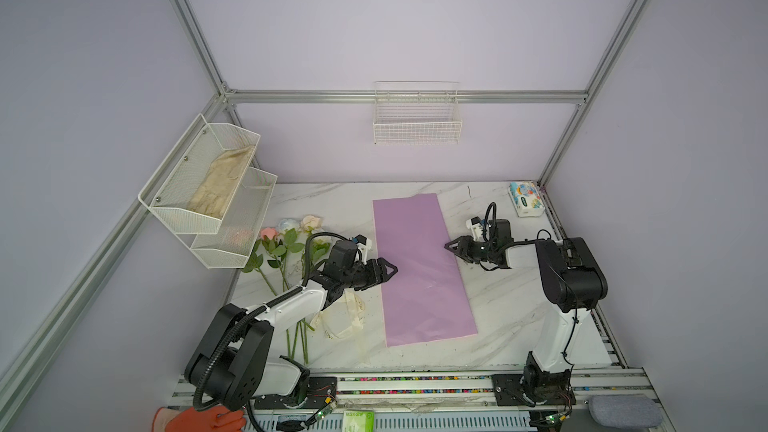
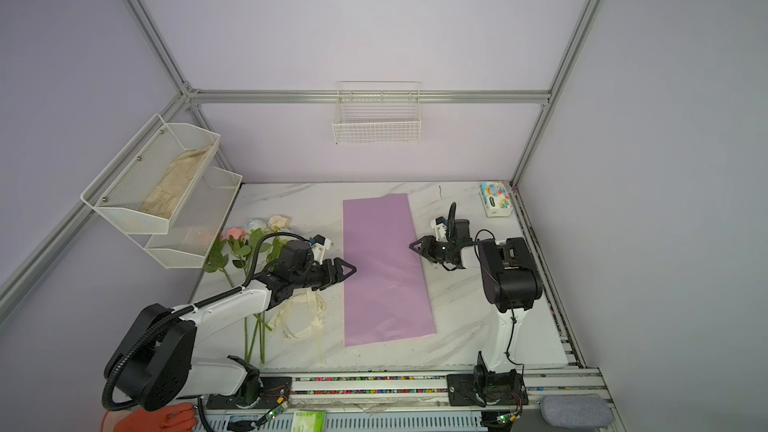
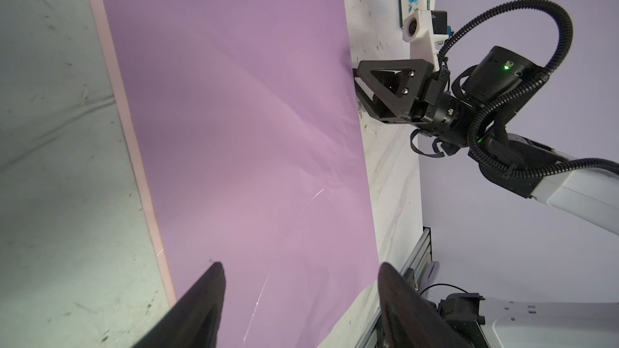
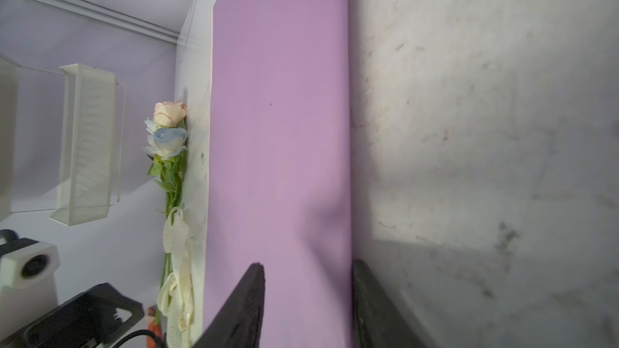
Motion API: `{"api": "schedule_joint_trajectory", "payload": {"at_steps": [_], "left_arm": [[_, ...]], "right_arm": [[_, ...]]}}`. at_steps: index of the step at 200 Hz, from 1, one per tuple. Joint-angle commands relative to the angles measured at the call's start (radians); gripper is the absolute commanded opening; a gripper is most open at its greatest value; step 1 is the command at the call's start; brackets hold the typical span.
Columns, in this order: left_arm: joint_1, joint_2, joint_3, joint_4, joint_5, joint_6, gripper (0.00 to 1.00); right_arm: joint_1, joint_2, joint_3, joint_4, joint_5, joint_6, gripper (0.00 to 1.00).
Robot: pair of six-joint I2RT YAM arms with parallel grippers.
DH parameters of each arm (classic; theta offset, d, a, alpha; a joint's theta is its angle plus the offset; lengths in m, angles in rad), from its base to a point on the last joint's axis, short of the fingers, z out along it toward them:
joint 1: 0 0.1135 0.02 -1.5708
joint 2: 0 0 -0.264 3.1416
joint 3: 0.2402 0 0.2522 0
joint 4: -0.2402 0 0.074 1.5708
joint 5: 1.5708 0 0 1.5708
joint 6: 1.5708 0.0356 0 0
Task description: Tie the bouquet of fake flowers
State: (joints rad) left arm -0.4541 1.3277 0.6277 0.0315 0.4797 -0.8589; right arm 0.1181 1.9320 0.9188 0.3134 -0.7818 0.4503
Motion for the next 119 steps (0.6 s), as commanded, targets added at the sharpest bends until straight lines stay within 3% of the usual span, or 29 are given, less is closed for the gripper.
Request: {"api": "schedule_joint_trajectory", "payload": {"at_steps": [1,65,119], "left_arm": [[-0.032,-0.040,-0.085,-0.019,0.042,-0.058,0.70],[-0.130,-0.079,-0.186,-0.019,0.040,-0.129,0.68],[-0.148,-0.078,-0.215,-0.063,0.017,-0.129,0.66]], "right_arm": [[0.002,-0.077,-0.015,-0.151,0.127,-0.050,0.50],[0.003,-0.268,-0.162,-0.269,0.175,-0.067,0.51],[0.008,-0.375,-0.269,-0.304,0.167,-0.059,0.52]]}}
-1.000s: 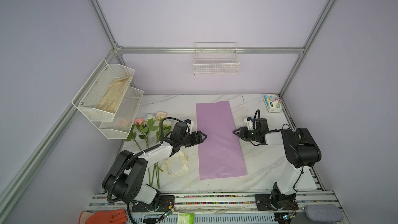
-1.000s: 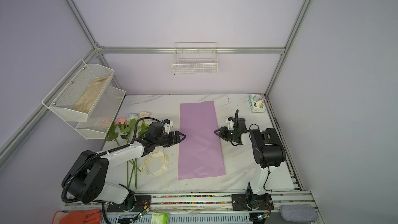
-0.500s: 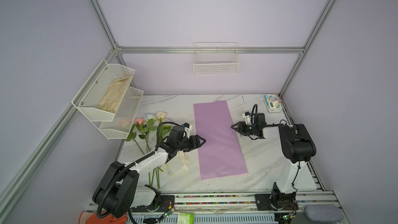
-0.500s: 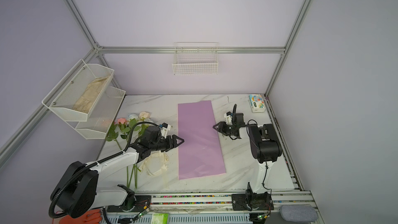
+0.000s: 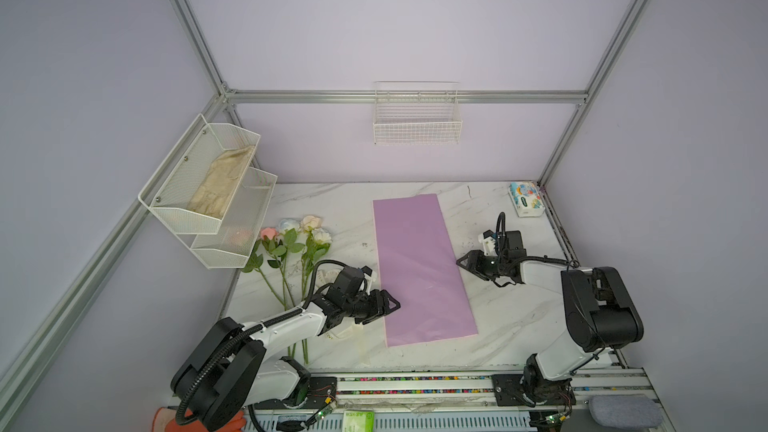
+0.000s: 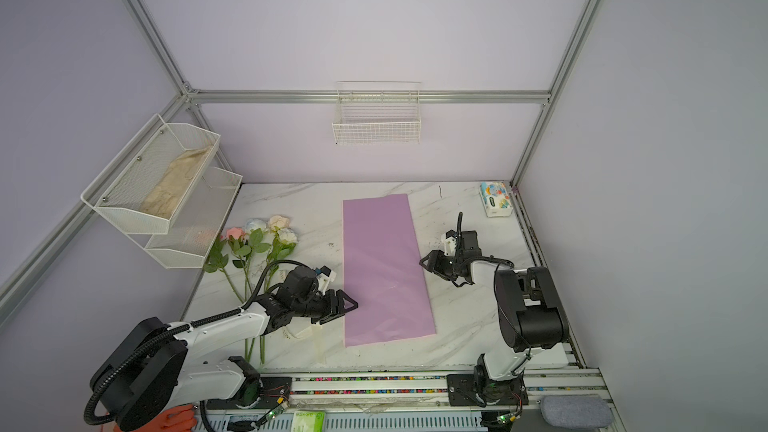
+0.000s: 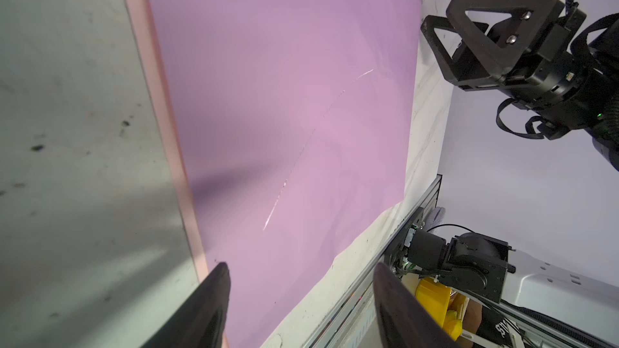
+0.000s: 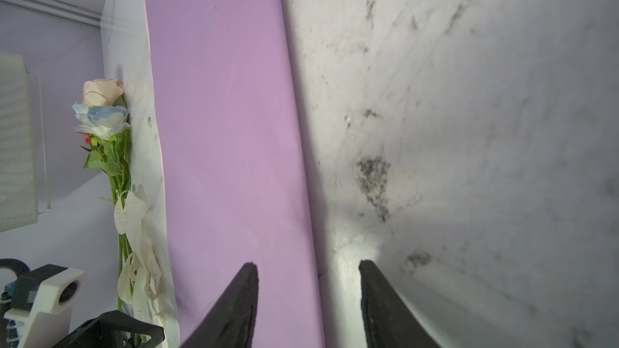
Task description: Tie the bouquet of fake flowers
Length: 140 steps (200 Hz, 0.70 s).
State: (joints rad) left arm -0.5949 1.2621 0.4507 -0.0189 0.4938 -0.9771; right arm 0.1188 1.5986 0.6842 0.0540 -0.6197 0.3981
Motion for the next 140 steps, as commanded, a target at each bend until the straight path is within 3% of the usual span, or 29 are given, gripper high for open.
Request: {"api": "schedule_joint_trajectory", "payload": {"at_steps": [1,140], "left_arm": [[-0.008,-0.011,-0.037,-0.015,0.003,-0.011,0.66],[-0.057,0.106,-0.013,-0.035,-0.020,0.021,0.64]], "right_arm": [[0.008,-0.042,-0.035,-0.046,0.005,-0.007,0.52],[0.023,-0.060,-0.112,-0.042,-0.017,-0.020,0.51]]}}
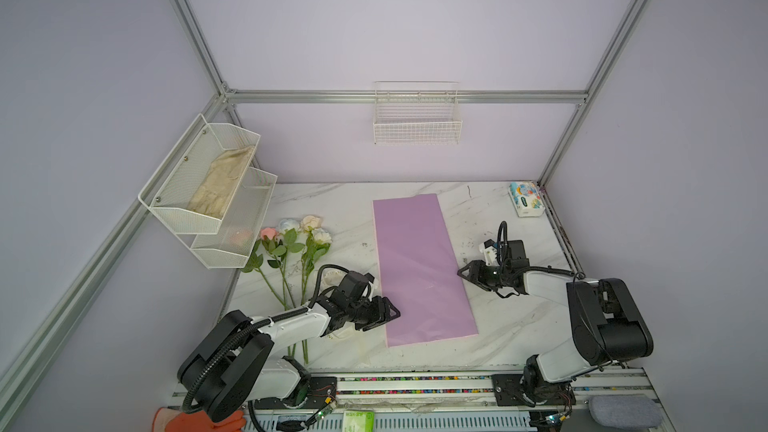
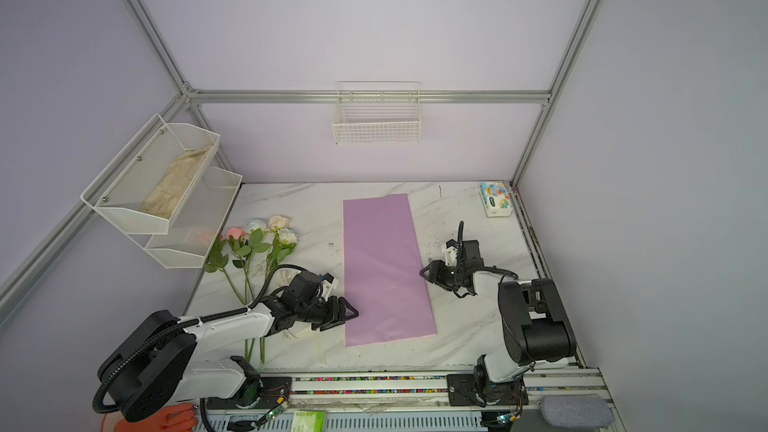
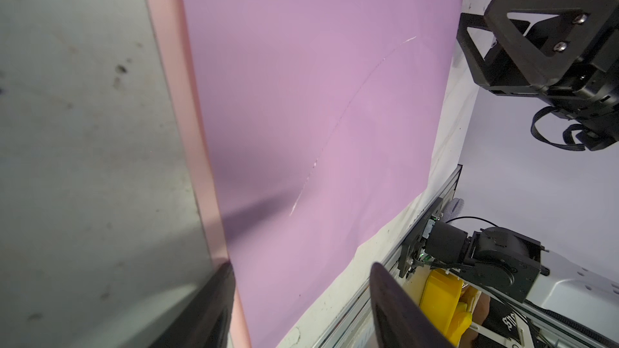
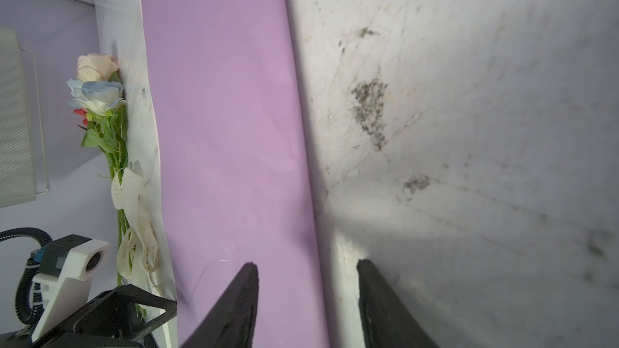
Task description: Tie the bouquet of fake flowers
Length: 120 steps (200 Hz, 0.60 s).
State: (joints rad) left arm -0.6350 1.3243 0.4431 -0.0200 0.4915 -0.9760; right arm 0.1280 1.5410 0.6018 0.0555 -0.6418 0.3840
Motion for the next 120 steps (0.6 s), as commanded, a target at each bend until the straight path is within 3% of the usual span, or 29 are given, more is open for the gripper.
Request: {"api": "schedule_joint_trajectory", "payload": {"at_steps": [1,54,120], "left_arm": [[-0.017,0.045,-0.005,-0.033,-0.018,0.020,0.64],[-0.027,0.119,0.006,0.024,-0.015,0.008,0.65],[-0.028,0.163,-0.089,0.359,-0.007,-0.145,0.67]], "right_arm": [[0.014,-0.003,-0.029,-0.043,0.005,-0.006,0.51],[0.026,0.011,-0.035,-0.023,-0.008,-0.007,0.48],[0.038,0.026,-0.040,-0.001,-0.019,-0.002,0.48]]}}
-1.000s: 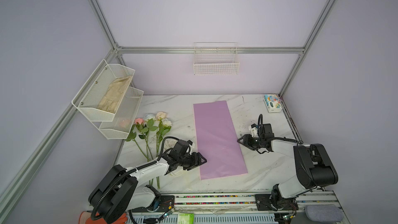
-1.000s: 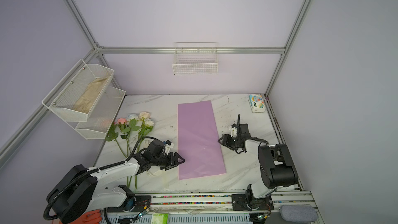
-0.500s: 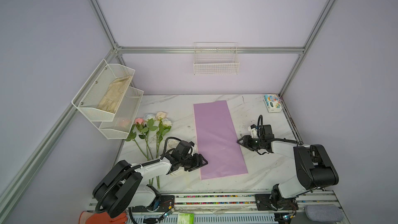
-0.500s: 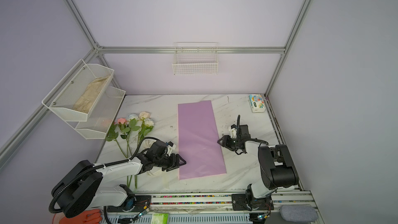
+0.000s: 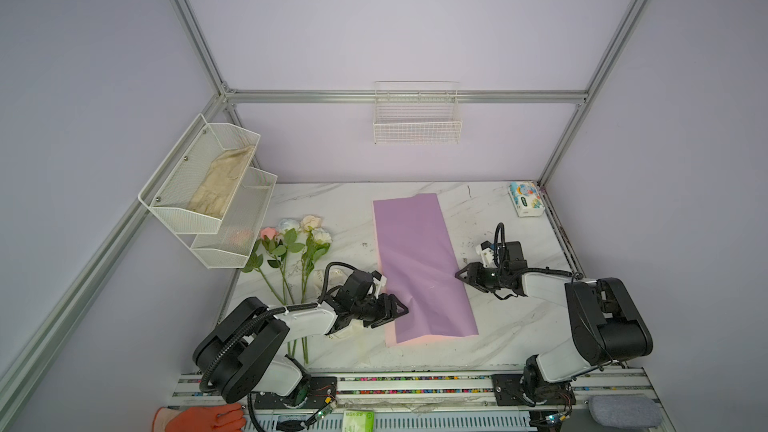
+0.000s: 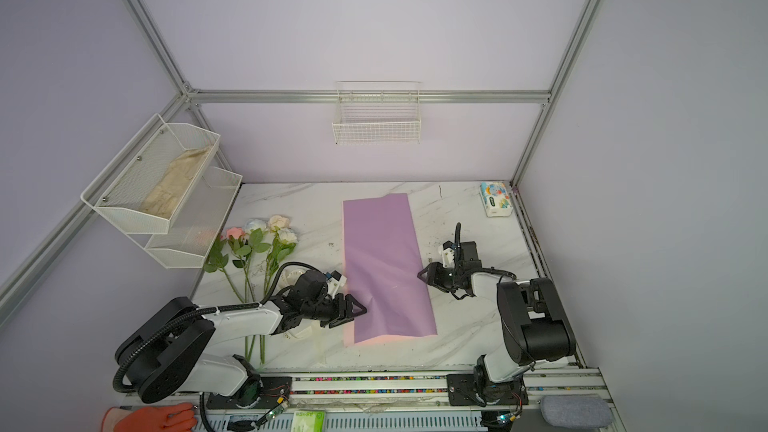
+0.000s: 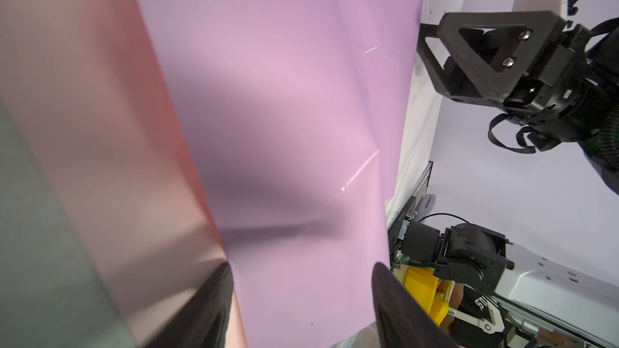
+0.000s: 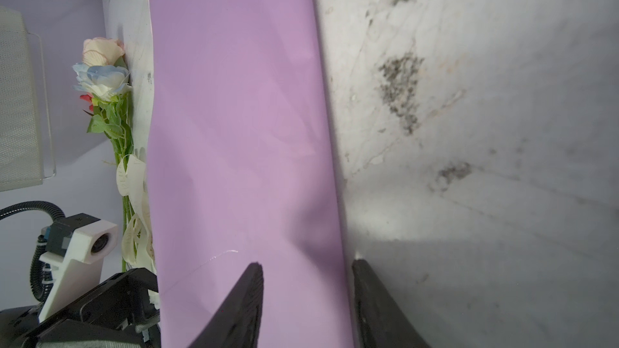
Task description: Tie the bouquet of fake flowers
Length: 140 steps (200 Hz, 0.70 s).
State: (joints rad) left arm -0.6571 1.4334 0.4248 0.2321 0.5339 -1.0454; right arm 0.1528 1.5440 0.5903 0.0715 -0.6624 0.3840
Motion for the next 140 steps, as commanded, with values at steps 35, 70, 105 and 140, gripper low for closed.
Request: {"api": "schedule_joint_trajectory", "payload": {"at_steps": [35,70,105,140], "left_arm": [[-0.006,0.135,-0.071,0.336,-0.045,-0.141,0.70],[-0.004,0.198,-0.008,0.386,-0.068,-0.132,0.75],[0.019,0.227,0.045,0.389,-0.096,-0.097,0.80],[0.061,0.231,0.085,0.401,-0.080,-0.069,0.81]], "right_arm": [[0.018,0.038,-0.024,-0.006,-0.008,0.000,0.48],[0.018,0.041,-0.017,-0.016,0.001,-0.010,0.48],[0.020,0.036,-0.006,-0.025,0.012,-0.018,0.48],[0.019,0.026,0.009,-0.048,0.033,-0.033,0.49]]}}
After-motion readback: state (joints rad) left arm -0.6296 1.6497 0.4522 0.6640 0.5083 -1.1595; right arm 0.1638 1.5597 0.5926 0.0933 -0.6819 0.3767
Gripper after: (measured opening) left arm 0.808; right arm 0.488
